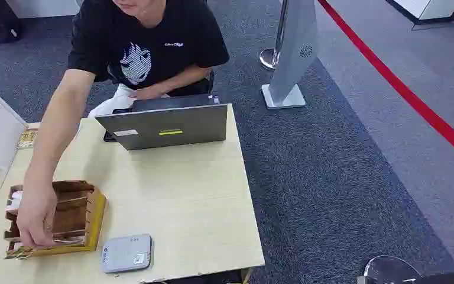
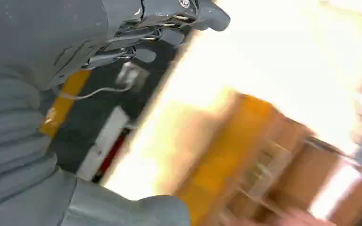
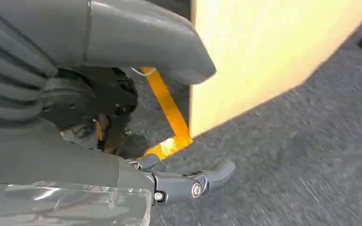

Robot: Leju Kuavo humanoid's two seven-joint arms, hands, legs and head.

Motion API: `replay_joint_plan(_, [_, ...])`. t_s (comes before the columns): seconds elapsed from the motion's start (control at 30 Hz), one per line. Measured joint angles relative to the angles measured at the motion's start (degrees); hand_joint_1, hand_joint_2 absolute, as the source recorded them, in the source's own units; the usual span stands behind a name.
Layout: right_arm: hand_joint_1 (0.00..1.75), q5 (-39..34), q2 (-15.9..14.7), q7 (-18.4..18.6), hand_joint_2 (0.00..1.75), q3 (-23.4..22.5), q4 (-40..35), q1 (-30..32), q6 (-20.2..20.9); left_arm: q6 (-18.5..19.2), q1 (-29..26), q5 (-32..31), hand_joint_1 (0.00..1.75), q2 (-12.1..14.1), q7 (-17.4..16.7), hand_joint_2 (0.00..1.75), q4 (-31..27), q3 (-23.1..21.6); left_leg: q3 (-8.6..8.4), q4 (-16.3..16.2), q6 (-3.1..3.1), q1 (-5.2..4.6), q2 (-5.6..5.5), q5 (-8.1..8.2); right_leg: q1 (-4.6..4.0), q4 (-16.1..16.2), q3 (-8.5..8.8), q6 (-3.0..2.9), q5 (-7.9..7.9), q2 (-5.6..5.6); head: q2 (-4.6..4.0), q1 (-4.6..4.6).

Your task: Pass the card to the sensor for recognition and then transmit it.

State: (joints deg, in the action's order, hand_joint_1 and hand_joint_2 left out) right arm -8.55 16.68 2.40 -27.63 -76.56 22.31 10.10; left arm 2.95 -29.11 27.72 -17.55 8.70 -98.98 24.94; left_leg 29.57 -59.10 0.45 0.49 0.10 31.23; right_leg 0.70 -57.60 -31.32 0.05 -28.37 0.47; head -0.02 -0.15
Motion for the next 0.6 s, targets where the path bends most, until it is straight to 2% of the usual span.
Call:
replay_joint_plan(0.17, [0.0, 0.02, 0.46, 0.0, 1.75, 0.0, -4.05, 1.79, -1.8, 0.66, -1.5, -4.21, 0.0, -0.77, 2.06, 1.75, -8.9, 0.31, 0.0, 0.0, 0.0, 0.0, 0.0, 0.0, 0.01, 0.0, 0.0, 0.0, 0.0, 0.0, 0.0, 0.02])
replay_joint_plan(0.37, [0.0, 1.05, 0.5, -0.04, 1.75, 0.04, -7.28, 3.06, -3.5, 2.54, -1.07, -12.4, 0.0, -1.44, 4.86, 1.75, -18.27, 0.29, -0.01, 0.0, 0.0, -0.01, 0.0, 0.0, 0.01, 0.0, -0.01, 0.0, 0.0, 0.01, 0.0, 0.0])
replay_joint_plan(0.6, [0.0, 5.07, 0.5, -0.52, 1.75, -2.19, -7.37, 1.43, -1.14, 3.65, 1.28, -24.05, 0.0, -1.9, 8.49, 1.75, -25.17, -0.87, -0.03, -0.01, 0.0, -0.02, 0.01, -0.01, 0.0, 0.0, 0.0, 0.0, 0.01, 0.01, 0.0, 0.0])
